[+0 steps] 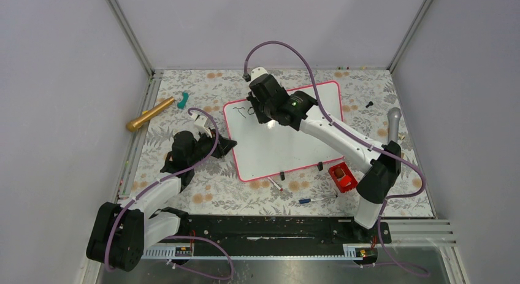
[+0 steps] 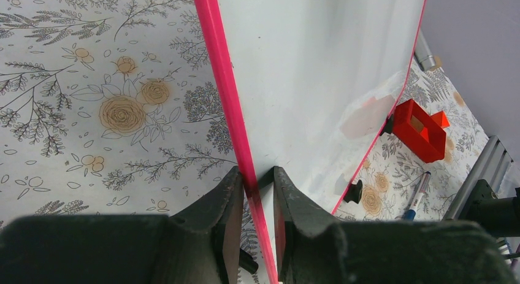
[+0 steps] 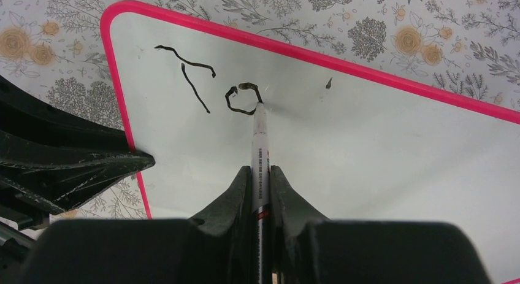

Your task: Write a sentence on the whiteboard

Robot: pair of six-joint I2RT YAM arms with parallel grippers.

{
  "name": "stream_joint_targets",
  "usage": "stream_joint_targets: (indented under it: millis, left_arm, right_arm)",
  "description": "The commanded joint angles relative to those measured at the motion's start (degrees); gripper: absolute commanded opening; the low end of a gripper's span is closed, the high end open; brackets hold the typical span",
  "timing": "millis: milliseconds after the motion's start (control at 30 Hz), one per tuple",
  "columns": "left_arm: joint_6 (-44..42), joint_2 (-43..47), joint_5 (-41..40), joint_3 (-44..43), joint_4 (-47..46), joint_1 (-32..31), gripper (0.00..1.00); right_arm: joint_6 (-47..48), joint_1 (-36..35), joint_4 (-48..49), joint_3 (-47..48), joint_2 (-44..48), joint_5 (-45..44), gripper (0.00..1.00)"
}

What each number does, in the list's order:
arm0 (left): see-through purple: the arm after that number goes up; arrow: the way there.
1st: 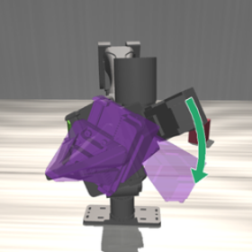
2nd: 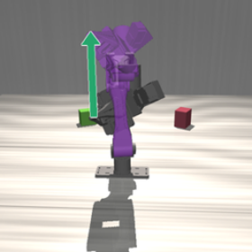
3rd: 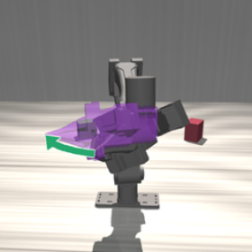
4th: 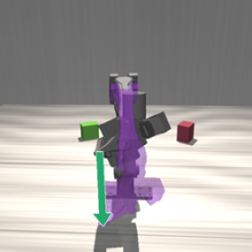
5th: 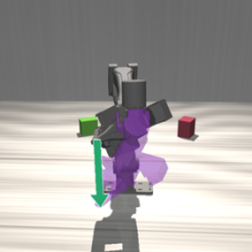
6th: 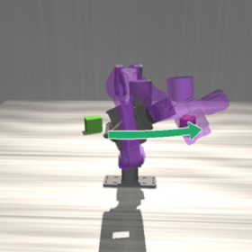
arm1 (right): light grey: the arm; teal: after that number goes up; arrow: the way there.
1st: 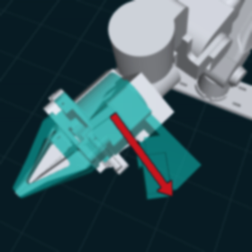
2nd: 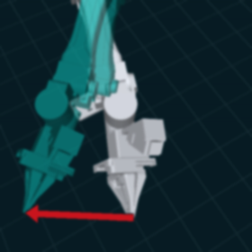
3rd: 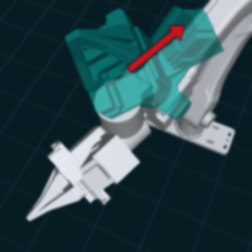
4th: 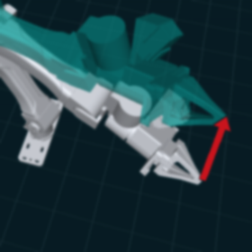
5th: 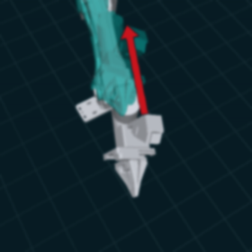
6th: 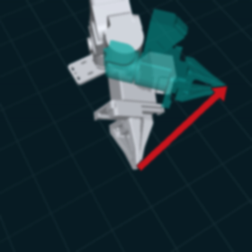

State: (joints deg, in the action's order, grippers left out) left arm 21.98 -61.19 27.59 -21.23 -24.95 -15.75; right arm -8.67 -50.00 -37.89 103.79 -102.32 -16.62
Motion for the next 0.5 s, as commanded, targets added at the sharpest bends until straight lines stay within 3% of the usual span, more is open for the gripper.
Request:
stream_joint_targets:
  millis: [0,467]
  left_arm:
    - [-2.99,1.08,0.03,-0.3,-2.2,-0.83,0.0]
    - [-2.83,0.24,0.13,-0.71,-2.1,-0.79,0.0]
  right_arm:
    - [0.04,-0.28,0.15,-1.02,1.91,-1.25,0.0]
    - [-0.42,-0.25,0.82,-1.06,4.66,1.77,0.0]
